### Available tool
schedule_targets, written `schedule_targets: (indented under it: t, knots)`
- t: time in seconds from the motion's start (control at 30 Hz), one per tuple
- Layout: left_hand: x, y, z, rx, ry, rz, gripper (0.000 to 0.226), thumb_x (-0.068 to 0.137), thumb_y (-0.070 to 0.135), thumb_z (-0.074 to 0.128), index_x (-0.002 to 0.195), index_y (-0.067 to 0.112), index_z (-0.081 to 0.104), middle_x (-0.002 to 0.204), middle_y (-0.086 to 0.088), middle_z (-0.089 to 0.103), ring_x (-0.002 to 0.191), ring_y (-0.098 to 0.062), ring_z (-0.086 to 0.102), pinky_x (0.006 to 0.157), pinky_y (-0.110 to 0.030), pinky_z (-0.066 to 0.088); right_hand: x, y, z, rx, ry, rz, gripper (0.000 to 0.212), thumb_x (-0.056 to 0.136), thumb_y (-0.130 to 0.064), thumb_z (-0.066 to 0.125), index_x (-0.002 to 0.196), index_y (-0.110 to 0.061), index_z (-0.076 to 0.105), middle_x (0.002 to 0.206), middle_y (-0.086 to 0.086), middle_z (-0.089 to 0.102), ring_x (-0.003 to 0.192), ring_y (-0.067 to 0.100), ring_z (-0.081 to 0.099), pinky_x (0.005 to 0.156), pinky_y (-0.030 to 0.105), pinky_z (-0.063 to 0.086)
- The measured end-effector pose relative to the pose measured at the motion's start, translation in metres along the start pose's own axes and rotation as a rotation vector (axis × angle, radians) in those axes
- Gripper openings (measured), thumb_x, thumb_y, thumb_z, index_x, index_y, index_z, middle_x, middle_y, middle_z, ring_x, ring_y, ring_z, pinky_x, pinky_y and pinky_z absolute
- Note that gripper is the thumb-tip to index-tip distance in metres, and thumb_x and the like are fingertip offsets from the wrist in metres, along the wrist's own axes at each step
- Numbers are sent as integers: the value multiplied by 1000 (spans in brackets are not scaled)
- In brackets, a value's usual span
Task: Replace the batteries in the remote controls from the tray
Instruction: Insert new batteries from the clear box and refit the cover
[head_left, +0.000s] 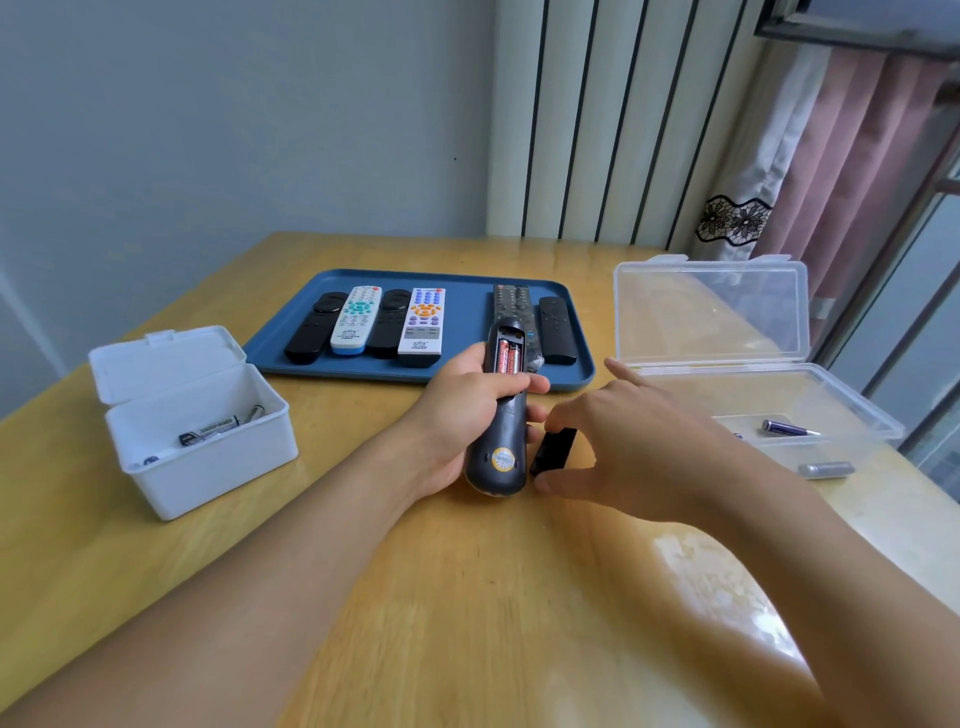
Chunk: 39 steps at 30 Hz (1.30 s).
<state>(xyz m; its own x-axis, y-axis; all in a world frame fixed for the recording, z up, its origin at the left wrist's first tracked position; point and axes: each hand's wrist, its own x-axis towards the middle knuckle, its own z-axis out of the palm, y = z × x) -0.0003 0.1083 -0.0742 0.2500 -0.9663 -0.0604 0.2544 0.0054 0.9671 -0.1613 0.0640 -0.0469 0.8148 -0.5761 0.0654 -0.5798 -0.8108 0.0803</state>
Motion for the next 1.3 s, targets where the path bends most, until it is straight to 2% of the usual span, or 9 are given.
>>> schedule_targets:
  t: [0.2, 0.33, 0.47, 0.63, 0.73, 0.83, 1.07, 1.2, 1.3]
  knots:
    - [1, 0, 0, -7, 16, 21, 16, 98, -2, 50, 110, 6, 56, 93, -11, 70, 63, -20, 63, 56, -35, 54, 1, 9, -8, 256, 279, 26, 35, 72, -41, 74, 102, -23, 66, 95, -4, 67, 89, 20, 61, 81, 42, 53]
    - [0, 2, -1, -14, 6, 27, 19, 99, -2, 50, 115, 5, 57, 84, -7, 70, 62, -20, 64, 56, -35, 54, 1, 13, -10, 392, 466, 52, 62, 72, -56, 64, 123, -21, 64, 105, -4, 68, 94, 15, 63, 82, 34, 53]
    - [-3, 3, 2, -2, -47, 54, 24, 100, -1, 49, 123, 2, 53, 70, -1, 68, 59, -19, 61, 55, -34, 53, 4, 8, -9, 831, 470, 7, 50, 84, -39, 65, 133, -38, 58, 103, -8, 62, 89, 10, 63, 81, 27, 54]
    - [-10, 6, 7, -6, -123, 100, 28, 100, -4, 44, 125, 4, 52, 88, -13, 65, 61, -22, 58, 56, -35, 52, 7, 4, -10, 962, 437, 49, 27, 90, -45, 50, 101, -28, 68, 88, -9, 59, 69, 5, 57, 67, 23, 45]
    - [-13, 5, 9, 5, -164, 107, 27, 100, -4, 44, 126, 3, 50, 93, -14, 65, 62, -24, 58, 58, -36, 50, 10, 6, -11, 1127, 513, 104, 41, 102, -42, 47, 90, -4, 58, 70, -1, 51, 61, 14, 47, 56, 35, 39]
    - [-14, 5, 9, 23, -213, 120, 27, 100, -3, 45, 125, 4, 51, 95, -15, 65, 65, -25, 58, 59, -36, 51, 10, 10, -16, 1320, 534, 140, 47, 105, -35, 44, 83, 5, 51, 68, 13, 51, 52, 22, 42, 43, 28, 29]
    - [-18, 4, 13, 40, -281, 121, 30, 102, 2, 47, 131, 9, 51, 97, -13, 66, 68, -25, 59, 60, -35, 52, 8, 19, -13, 1205, 688, 108, 28, 97, -25, 64, 82, -4, 73, 64, 7, 58, 60, 13, 48, 54, 26, 38]
    - [-19, 3, 13, 80, -256, 112, 23, 105, 10, 44, 126, 7, 53, 96, -14, 67, 68, -25, 59, 58, -36, 52, 9, 24, -14, 1159, 813, 119, 19, 99, -19, 61, 83, -10, 65, 57, -9, 54, 51, 8, 46, 52, 23, 39]
    - [-17, 3, 12, 111, -211, 141, 20, 105, 9, 43, 122, 8, 54, 93, -14, 66, 64, -24, 57, 55, -35, 50, 9, 18, -12, 1001, 883, 56, 11, 94, -14, 65, 85, -11, 60, 64, -1, 66, 57, 19, 65, 53, 36, 51]
